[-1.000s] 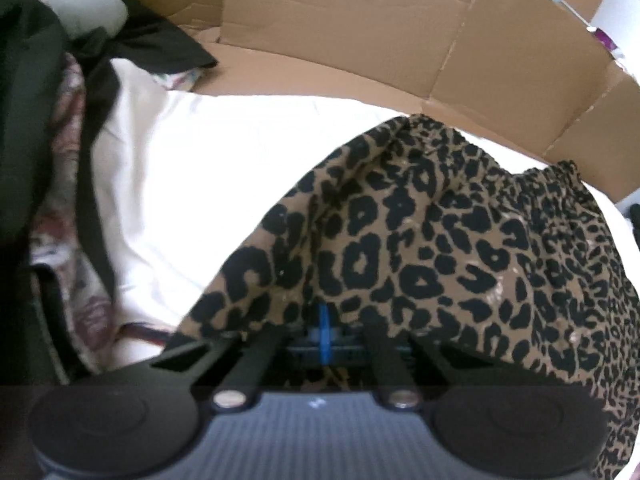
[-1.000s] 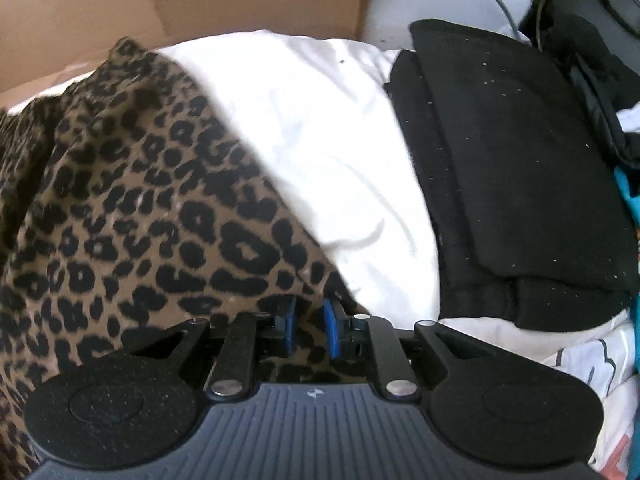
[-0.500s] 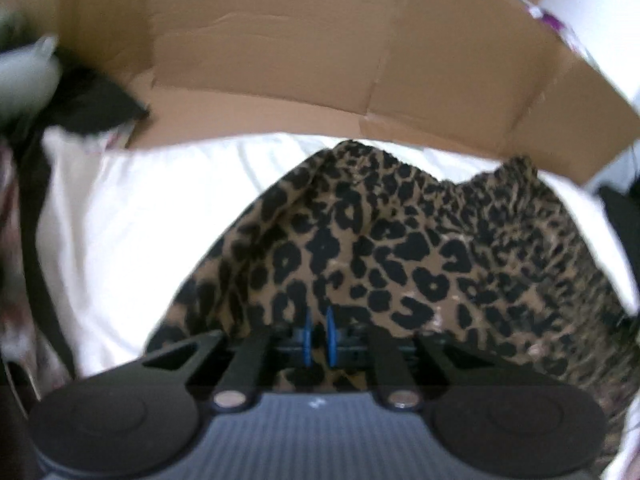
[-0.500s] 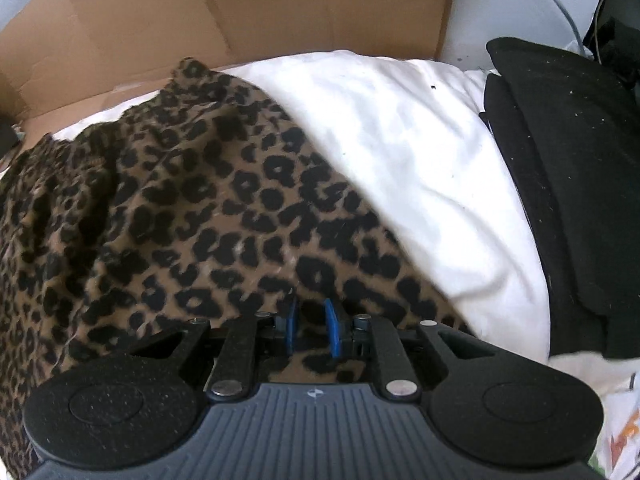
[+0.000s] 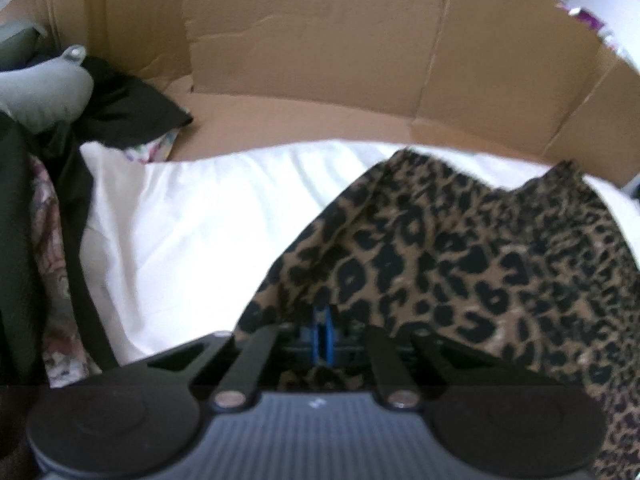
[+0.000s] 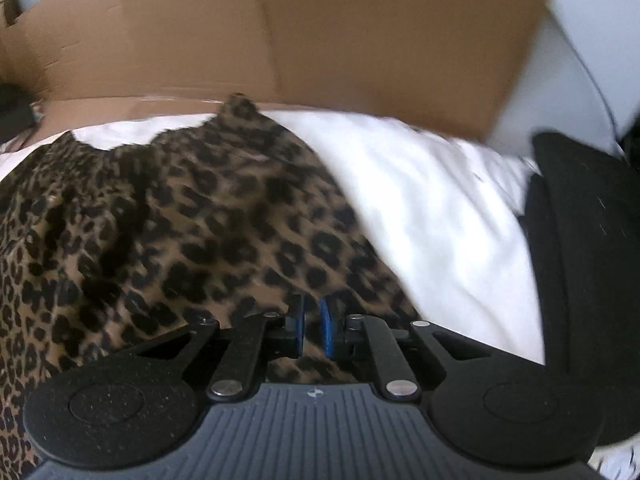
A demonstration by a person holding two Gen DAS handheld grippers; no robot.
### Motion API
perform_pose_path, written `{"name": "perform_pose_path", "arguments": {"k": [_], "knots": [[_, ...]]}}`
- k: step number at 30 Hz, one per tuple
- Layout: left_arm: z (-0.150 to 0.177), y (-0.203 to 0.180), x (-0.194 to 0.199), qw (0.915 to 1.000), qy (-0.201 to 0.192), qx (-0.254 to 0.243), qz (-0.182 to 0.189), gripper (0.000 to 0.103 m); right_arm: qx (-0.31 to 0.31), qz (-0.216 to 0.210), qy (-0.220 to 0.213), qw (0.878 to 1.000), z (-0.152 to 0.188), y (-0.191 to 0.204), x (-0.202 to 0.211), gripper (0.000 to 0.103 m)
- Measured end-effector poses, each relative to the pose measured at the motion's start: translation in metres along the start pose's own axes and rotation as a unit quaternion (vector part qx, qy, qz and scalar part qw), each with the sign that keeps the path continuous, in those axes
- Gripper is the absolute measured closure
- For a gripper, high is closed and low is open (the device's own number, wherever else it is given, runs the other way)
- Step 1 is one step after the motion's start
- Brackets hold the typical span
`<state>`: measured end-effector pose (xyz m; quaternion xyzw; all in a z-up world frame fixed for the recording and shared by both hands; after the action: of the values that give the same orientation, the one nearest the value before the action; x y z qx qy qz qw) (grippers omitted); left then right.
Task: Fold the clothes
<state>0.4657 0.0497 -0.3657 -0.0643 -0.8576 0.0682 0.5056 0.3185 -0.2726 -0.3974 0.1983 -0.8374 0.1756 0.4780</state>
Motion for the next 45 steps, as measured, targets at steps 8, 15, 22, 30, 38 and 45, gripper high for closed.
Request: {"name": "perform_pose_path", "arguments": {"k": [8, 15, 22, 30, 38, 45], "knots": [[-0.023, -0.034, -0.008, 0.9997, 0.003, 0.006, 0.024, 0.094, 0.02, -0.036, 0.011, 0.999, -0.032, 0.029, -0.037, 0.09], [-0.035, -0.07, -0.017, 0.9991, 0.003, 0.012, 0.041, 0.089, 0.067, -0.039, 0.037, 0.996, -0.037, 0.034, -0.046, 0.086], [-0.019, -0.108, -0.031, 0.9977, 0.027, -0.007, 0.062, 0.079, 0.107, -0.066, 0.057, 0.99, -0.021, 0.035, -0.023, 0.08], [-0.007, -0.095, -0.063, 0.998, 0.054, 0.017, 0.026, 0.077, 0.062, -0.085, 0.046, 0.993, 0.042, 0.014, 0.028, 0.078], [-0.01, -0.068, -0.012, 0.999, 0.023, 0.018, 0.033, 0.058, 0.072, -0.078, 0.072, 0.992, 0.095, -0.011, 0.06, 0.076], [0.002, -0.024, 0.039, 0.9996, 0.005, 0.006, 0.025, 0.057, 0.051, -0.076, 0.062, 0.994, 0.109, -0.023, 0.087, 0.073]]}}
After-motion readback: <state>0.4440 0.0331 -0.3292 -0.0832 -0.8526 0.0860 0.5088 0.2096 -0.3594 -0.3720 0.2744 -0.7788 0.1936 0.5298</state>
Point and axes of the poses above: each gripper's, at about its wrist camera, not at the fingertips, and x roughly against the way its jaws point, y to its left, z to its underside, the point moved 8 cm from there along -x, roughly the way its jaws point, and after that the axes turned 14 degrees about x, right-handed, at the moved point
